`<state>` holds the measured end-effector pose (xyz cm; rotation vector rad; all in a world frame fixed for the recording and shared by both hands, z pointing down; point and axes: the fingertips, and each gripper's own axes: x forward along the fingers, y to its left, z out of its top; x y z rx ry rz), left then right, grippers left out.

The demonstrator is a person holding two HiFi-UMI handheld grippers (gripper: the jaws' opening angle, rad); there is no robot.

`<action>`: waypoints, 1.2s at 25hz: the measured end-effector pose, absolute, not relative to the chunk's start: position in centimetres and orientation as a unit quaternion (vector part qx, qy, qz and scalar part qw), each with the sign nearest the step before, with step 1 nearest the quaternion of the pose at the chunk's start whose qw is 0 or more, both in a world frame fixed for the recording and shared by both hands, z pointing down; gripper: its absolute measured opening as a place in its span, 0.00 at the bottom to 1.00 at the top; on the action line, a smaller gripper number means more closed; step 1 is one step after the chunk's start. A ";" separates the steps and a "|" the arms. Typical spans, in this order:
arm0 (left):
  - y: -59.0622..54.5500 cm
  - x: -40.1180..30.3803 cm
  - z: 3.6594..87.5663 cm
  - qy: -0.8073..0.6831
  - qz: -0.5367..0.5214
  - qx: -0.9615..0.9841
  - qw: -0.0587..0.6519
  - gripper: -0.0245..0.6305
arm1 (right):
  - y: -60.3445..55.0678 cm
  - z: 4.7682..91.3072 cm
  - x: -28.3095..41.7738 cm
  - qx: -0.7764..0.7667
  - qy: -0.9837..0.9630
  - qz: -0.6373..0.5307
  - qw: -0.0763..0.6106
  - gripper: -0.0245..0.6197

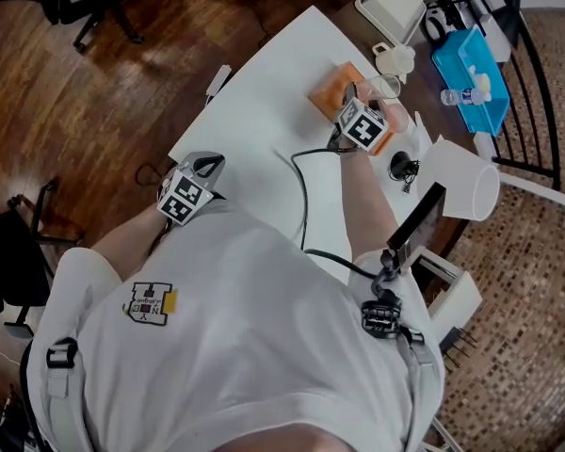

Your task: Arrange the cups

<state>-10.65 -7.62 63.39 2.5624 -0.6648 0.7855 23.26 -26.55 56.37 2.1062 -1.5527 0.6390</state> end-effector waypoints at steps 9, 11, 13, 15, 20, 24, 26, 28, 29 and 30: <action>-7.8 -11.6 63.9 -0.249 0.279 0.906 0.199 0.04 | -27.0 57.9 23.5 0.764 -0.545 0.249 0.239 0.44; -7.8 -11.5 64.0 -0.250 0.278 0.906 0.199 0.04 | -26.8 58.2 23.6 0.765 -0.542 0.254 0.236 0.44; -7.8 -11.5 63.9 -0.252 0.276 0.906 0.200 0.04 | -26.6 58.6 23.7 0.766 -0.539 0.262 0.233 0.44; -7.8 -11.4 63.7 -0.254 0.274 0.906 0.200 0.04 | -26.4 58.9 23.7 0.765 -0.535 0.267 0.241 0.44; -8.2 -11.5 63.7 -0.255 0.271 0.906 0.201 0.04 | -27.1 59.5 23.7 0.759 -0.527 0.288 0.253 0.44; -7.9 -11.1 63.7 -0.254 0.270 0.907 0.200 0.04 | -27.1 59.6 23.9 0.754 -0.527 0.298 0.255 0.44; -7.8 -11.0 63.7 -0.255 0.270 0.907 0.199 0.04 | -27.1 59.6 24.0 0.754 -0.526 0.300 0.255 0.44; -7.8 -11.2 63.8 -0.258 0.270 0.906 0.199 0.04 | -27.1 59.7 24.0 0.755 -0.524 0.300 0.254 0.44; -7.7 -11.3 63.8 -0.260 0.270 0.906 0.198 0.04 | -27.1 59.7 24.0 0.757 -0.524 0.298 0.253 0.44; -7.7 -11.4 63.7 -0.263 0.269 0.905 0.198 0.04 | -27.1 59.6 24.1 0.758 -0.523 0.296 0.253 0.44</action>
